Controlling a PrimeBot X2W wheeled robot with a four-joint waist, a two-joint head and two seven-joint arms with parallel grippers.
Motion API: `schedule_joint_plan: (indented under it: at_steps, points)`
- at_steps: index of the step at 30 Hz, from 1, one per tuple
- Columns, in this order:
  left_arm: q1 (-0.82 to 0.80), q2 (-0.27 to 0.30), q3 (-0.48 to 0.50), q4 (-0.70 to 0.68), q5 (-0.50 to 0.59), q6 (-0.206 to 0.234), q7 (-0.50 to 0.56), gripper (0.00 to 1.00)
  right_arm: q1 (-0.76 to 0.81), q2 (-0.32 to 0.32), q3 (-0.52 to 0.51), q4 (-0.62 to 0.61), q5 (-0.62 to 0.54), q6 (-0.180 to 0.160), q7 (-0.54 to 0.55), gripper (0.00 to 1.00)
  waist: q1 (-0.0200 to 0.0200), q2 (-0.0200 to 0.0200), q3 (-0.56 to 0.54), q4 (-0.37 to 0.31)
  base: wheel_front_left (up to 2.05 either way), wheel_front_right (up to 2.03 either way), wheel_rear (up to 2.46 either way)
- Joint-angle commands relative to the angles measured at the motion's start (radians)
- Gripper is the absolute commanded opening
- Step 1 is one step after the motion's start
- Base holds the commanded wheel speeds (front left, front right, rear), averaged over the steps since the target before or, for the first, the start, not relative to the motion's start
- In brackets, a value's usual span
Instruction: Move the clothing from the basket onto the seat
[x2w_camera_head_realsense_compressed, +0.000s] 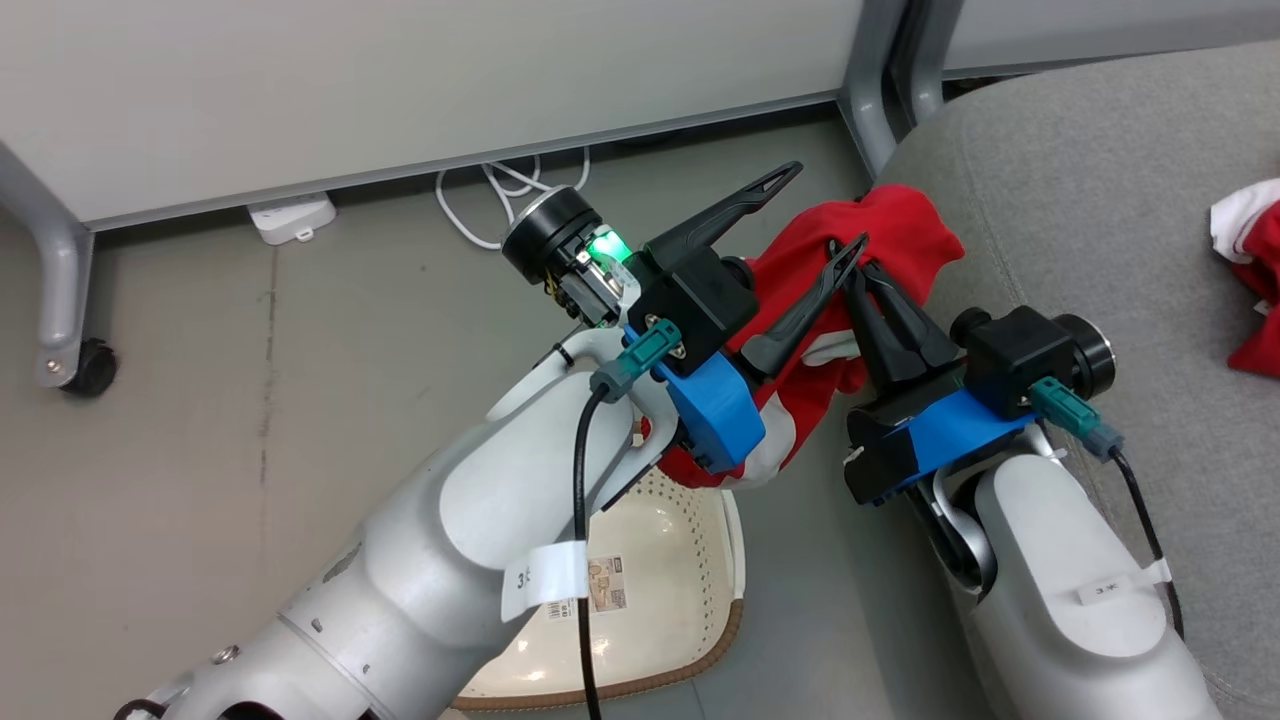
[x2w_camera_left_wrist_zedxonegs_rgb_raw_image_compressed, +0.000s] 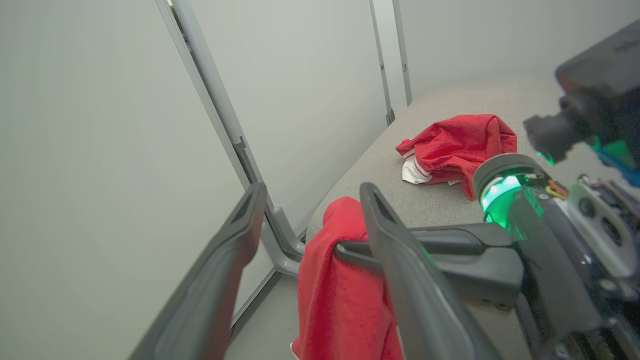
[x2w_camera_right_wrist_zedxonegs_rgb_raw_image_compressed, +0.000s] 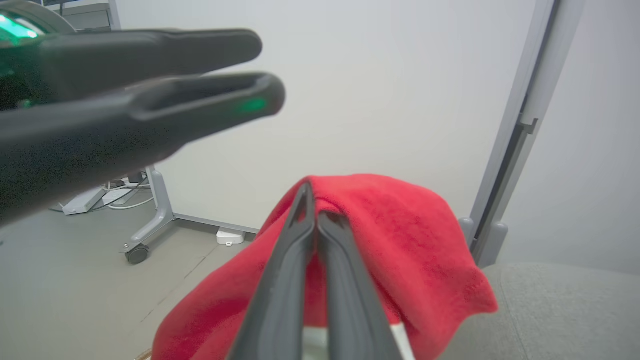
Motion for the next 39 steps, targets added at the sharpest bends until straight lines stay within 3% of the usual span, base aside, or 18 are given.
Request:
schedule_joint_plan:
  at_steps: [1,23,39]
  points:
    - [-0.011,0.003,-0.002,0.004,0.001,-0.003,-0.005,1.00,0.009,-0.004,-0.015,-0.010,-0.006,0.000,-0.004,0.00,-0.0001,0.0000,0.023,-0.031,0.00,0.00,0.00]
    - [0.004,0.015,-0.118,0.013,-0.011,-0.009,-0.004,1.00,0.085,-0.013,-0.231,-0.138,-0.034,0.000,-0.004,0.00,-0.0001,0.0000,0.121,-0.263,0.00,0.00,0.00]
    - [0.017,0.020,-0.183,0.021,-0.035,-0.008,-0.003,1.00,0.166,-0.005,-0.294,-0.192,-0.034,0.000,-0.004,0.00,-0.0001,0.0000,0.162,-0.315,0.00,0.00,0.00]
